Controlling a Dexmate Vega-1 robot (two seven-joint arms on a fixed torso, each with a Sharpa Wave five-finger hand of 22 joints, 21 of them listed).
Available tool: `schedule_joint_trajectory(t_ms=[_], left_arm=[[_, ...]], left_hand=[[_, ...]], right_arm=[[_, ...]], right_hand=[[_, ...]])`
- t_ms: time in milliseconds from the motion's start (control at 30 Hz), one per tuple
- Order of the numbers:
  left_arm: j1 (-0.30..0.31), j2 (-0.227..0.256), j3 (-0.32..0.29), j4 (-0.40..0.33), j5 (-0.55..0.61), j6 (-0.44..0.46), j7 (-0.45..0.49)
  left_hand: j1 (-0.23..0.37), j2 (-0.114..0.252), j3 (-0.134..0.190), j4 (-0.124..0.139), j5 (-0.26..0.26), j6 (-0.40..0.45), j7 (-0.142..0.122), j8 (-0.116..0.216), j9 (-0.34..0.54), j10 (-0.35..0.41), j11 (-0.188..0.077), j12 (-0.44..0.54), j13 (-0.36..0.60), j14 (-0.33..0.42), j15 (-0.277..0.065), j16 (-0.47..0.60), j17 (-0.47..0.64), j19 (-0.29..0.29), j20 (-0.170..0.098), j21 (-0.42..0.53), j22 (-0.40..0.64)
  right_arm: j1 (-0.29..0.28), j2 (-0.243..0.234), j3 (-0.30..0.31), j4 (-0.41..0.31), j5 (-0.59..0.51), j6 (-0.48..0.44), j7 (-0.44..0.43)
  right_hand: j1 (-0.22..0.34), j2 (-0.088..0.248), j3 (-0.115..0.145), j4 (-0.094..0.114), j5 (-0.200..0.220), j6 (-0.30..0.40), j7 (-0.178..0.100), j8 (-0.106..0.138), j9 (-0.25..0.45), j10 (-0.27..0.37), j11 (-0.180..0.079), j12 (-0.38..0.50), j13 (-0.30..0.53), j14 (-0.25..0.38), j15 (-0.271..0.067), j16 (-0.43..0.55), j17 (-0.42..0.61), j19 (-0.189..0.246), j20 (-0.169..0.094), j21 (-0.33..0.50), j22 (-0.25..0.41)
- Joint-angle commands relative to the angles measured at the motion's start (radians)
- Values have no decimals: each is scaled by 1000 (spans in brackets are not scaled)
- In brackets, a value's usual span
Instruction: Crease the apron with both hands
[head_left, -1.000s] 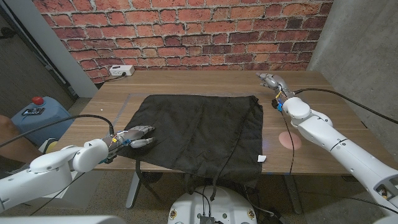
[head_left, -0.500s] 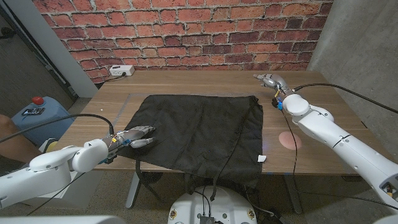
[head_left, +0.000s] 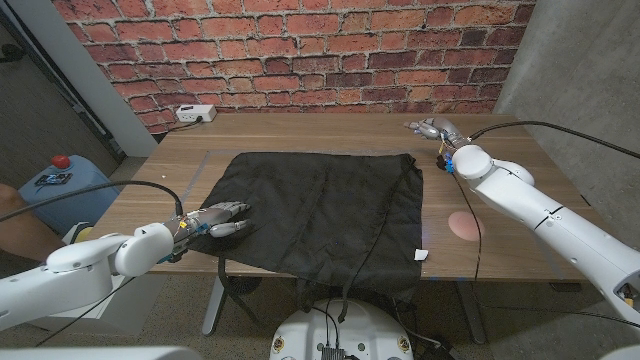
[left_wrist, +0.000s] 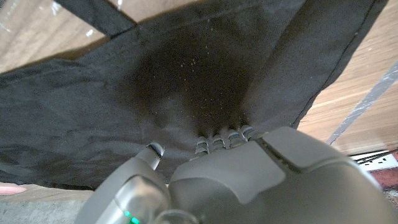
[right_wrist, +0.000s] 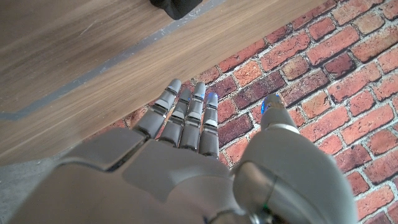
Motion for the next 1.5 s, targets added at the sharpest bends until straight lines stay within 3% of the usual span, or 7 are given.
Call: schedule_joint_trajectory(t_ms=[33, 967, 1500], left_arm=[[2, 31, 11, -5, -21, -6, 27], [-45, 87, 81, 3, -65, -33, 63], [-64, 132, 121, -11, -97, -19, 109]], left_hand=[[-9, 0, 7, -4, 2, 4, 1, 2, 0, -14, 0, 4, 0, -72, 6, 3, 2, -33, -8, 7, 2], [-15, 0, 26, -15, 4, 17, 1, 0, -1, -2, 0, 4, 0, -62, 8, 0, -3, -30, -10, 7, 1], [-16, -1, 36, -19, 5, 27, 2, 0, -1, 3, 0, 3, 0, -57, 8, -1, -4, -26, -11, 7, 1]], right_arm=[[47, -26, -51, -42, -56, -117, 43], [208, -49, -224, -35, -241, -332, 209], [259, -52, -289, 1, -315, -377, 288]], right_hand=[[13, -2, 0, 2, 8, 10, 2, 3, 1, 7, -1, 12, 6, 14, 2, 9, 2, 5, 8, -1, 3], [39, -20, -5, 0, 14, 29, 2, 1, 2, 29, -9, 31, 19, 27, -2, 6, 6, -7, 19, -7, 4], [58, -34, -11, 4, 21, 75, -15, 10, 4, 68, -26, 54, 28, 66, -26, 16, 12, -6, 17, -5, 4]])
